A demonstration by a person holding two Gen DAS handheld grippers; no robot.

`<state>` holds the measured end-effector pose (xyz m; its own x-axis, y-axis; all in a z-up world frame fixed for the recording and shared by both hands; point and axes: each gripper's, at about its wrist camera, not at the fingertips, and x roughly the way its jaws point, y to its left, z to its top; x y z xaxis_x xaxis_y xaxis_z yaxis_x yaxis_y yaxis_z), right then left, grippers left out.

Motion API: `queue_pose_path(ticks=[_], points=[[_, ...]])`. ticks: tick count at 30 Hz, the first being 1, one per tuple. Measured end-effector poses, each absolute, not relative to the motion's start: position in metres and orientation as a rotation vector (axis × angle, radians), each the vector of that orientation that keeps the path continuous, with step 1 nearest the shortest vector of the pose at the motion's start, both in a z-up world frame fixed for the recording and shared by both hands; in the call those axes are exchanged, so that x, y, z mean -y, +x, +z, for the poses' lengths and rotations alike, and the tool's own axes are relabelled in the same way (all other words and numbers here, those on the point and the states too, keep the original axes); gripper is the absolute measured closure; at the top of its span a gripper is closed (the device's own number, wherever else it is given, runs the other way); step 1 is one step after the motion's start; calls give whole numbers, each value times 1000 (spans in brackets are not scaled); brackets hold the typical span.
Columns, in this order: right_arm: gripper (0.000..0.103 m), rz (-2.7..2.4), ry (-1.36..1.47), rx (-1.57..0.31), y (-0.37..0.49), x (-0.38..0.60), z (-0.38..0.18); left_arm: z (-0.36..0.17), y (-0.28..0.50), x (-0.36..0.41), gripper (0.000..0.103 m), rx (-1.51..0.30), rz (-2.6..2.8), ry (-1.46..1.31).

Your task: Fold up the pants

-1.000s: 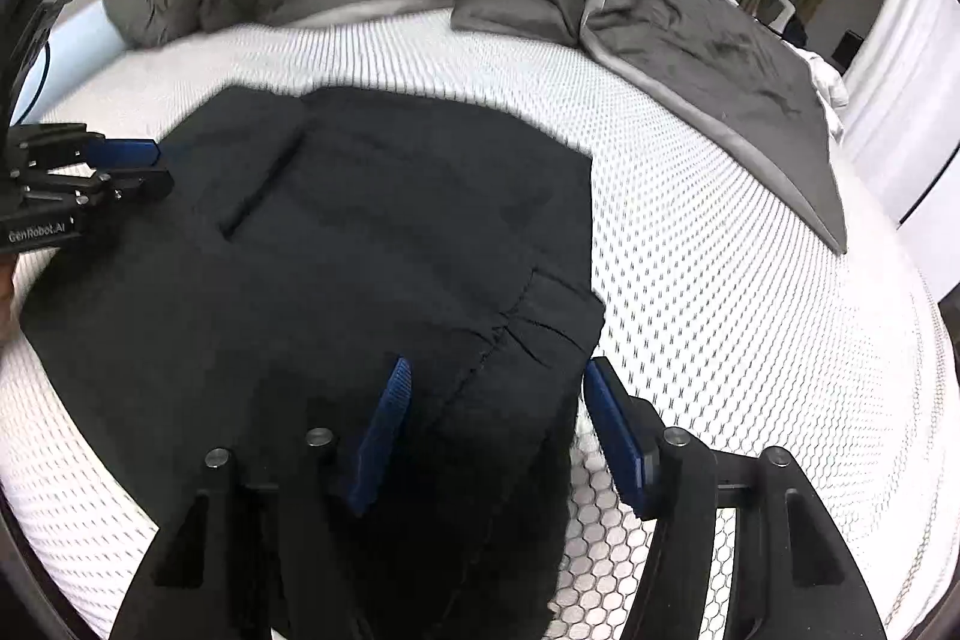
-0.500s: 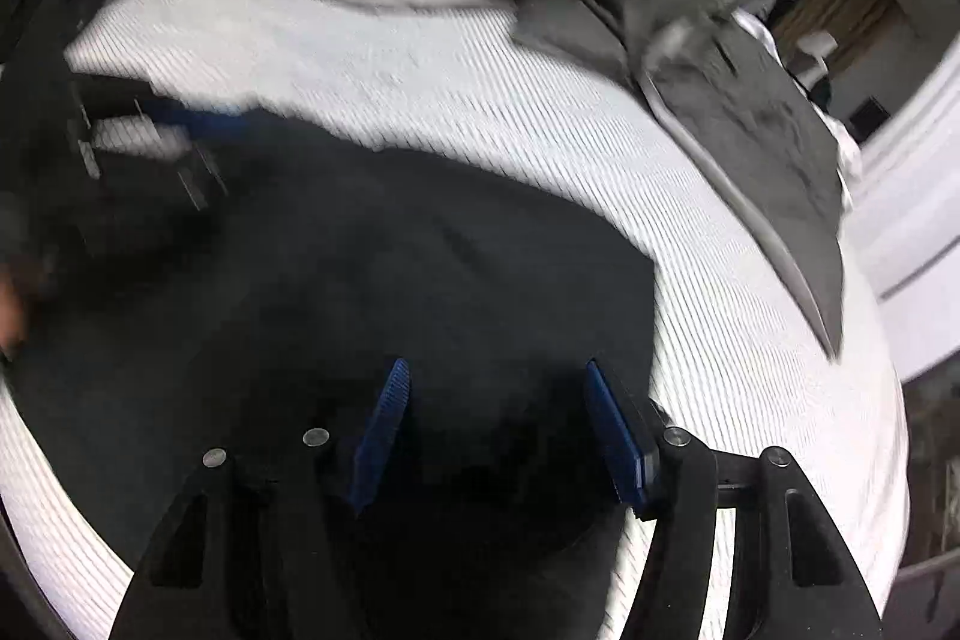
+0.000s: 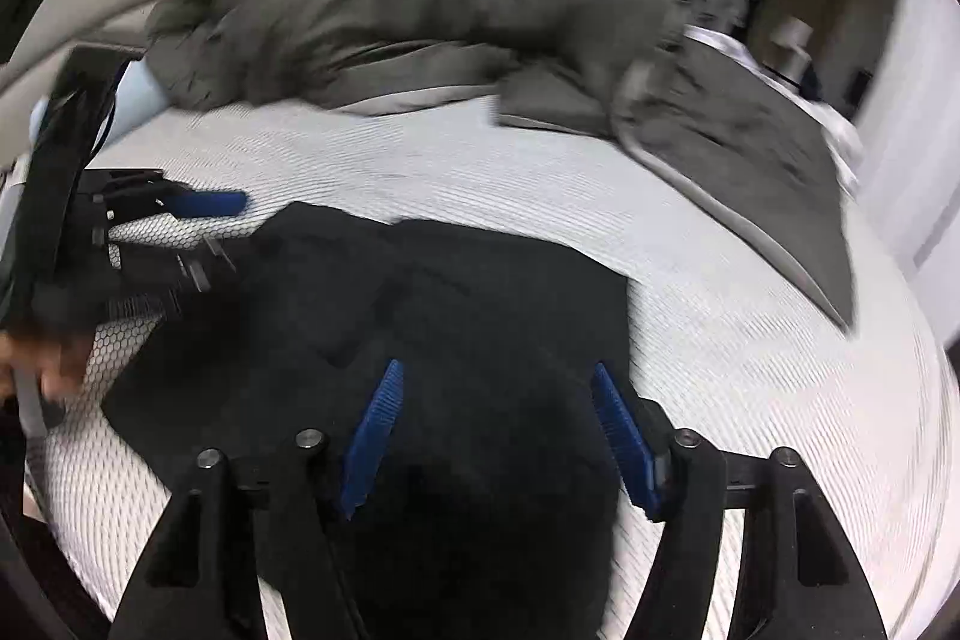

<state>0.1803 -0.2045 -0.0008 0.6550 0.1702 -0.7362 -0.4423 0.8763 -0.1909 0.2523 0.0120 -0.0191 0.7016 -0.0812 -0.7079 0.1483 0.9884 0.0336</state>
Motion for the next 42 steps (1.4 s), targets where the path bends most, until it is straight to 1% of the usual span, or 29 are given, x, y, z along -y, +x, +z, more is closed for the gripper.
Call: queue_pose_path(ticks=[1,4,5,7,10,11,13,14,16,18,19,20,22,23,24,25,26,27,29,30,31,33,35,39,42], points=[[51,377,-374,-810,190,194,-7,-25,257,-10,65,-807,-129,89],[57,384,-377,-938,237,169,-44,-44,268,-12,65,-869,-117,34],[57,334,-434,-963,245,166,-59,-48,269,-14,65,-874,-127,16],[57,276,-461,-959,248,183,-69,-52,270,-20,65,-876,-154,-8],[57,166,-455,-935,244,236,-64,-52,268,-26,64,-868,-146,-24],[53,146,-392,-956,246,260,-64,-51,267,-27,64,-869,-141,-25],[52,221,-194,-974,239,292,-53,-44,261,-28,64,-862,-128,-24],[52,219,-152,-948,225,300,-42,-36,253,-26,64,-846,-119,-2],[52,237,-197,-857,194,292,-21,-18,233,-21,64,-772,-128,23],[52,332,-188,-772,167,278,-6,-5,209,-12,52,-708,-159,37],[52,363,-182,-766,162,270,-6,-4,201,-5,39,-698,-176,47],[52,404,-184,-784,155,256,-11,-5,195,2,35,-698,-193,64],[52,437,-221,-826,156,240,-27,-24,195,20,35,-753,-219,130],[52,420,-280,-878,160,231,-44,-36,198,27,35,-795,-217,166],[53,393,-322,-919,164,230,-58,-52,202,31,35,-846,-204,205],[58,389,-332,-932,165,233,-65,-58,201,29,35,-851,-208,206],[61,404,-309,-934,164,244,-67,-58,199,23,34,-842,-217,189],[67,418,-263,-928,160,258,-60,-57,196,19,33,-841,-216,182],[66,402,-192,-918,154,291,-47,-55,192,4,24,-844,-202,159],[63,363,-192,-912,151,303,-44,-56,190,-4,24,-849,-193,134],[57,305,-192,-914,147,320,-43,-56,188,-8,24,-853,-195,120],[58,321,-106,-920,143,348,-43,-51,180,-10,25,-835,-177,130],[61,333,-36,-910,134,364,-36,-40,171,-6,34,-799,-162,164],[61,476,64,-866,124,370,-21,-16,156,14,34,-709,-258,130],[61,562,148,-929,126,363,-34,-16,158,37,34,-716,-332,132]])
